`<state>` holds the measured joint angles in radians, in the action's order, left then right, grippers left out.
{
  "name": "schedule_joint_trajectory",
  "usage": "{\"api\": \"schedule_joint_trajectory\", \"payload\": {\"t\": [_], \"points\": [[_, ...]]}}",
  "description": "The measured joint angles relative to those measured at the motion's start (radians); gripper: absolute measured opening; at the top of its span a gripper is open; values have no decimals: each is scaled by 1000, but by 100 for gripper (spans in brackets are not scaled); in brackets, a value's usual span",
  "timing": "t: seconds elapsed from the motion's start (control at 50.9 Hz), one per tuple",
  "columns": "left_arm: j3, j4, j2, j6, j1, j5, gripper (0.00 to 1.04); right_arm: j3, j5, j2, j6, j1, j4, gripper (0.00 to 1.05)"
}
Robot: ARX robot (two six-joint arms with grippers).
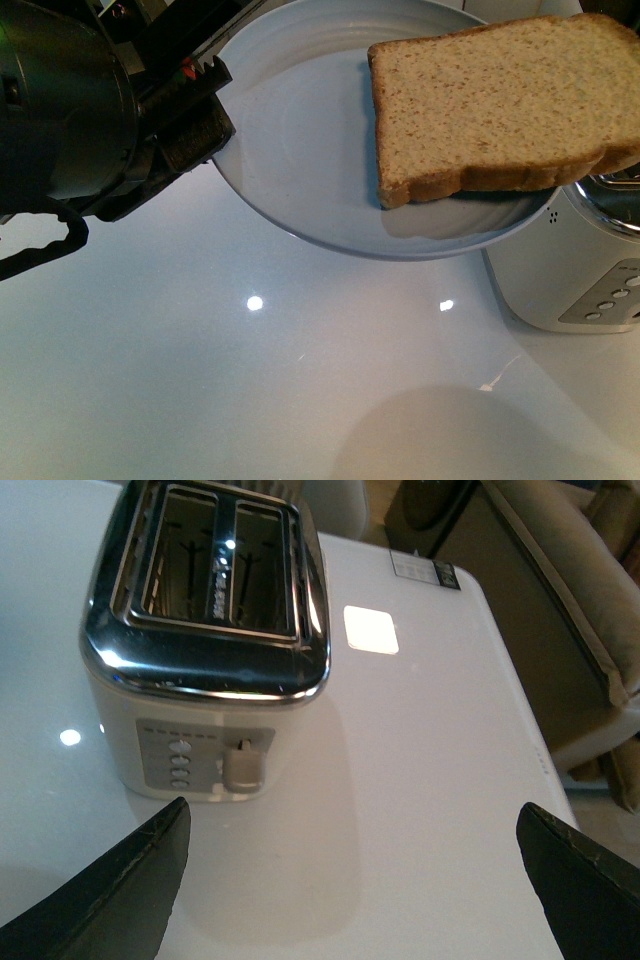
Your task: Left arm holds plate, right arm toasts bread
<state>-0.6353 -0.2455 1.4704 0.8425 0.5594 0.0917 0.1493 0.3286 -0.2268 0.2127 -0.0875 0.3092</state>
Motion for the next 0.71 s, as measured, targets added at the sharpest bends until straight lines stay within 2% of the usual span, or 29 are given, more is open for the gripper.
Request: {"api": "schedule_joint_trajectory", "payload": {"t": [0.157,0.275,0.452,0.53,0.707], "points": [[0,0,0,0,0,0,3,72,-130,-119,-49,72,-43,96],[0,0,0,0,0,-2,3,173,-234,-303,-207,87,-76,96],[0,0,0,0,0,-2,3,254,-304,-478,-407,27,-113,96],[0,0,0,0,0,-1,3,286,-377,-571,-542,-17,-153,96],[0,0,0,0,0,-1,3,314,-541,-694,-853,-53,-263,96]]}}
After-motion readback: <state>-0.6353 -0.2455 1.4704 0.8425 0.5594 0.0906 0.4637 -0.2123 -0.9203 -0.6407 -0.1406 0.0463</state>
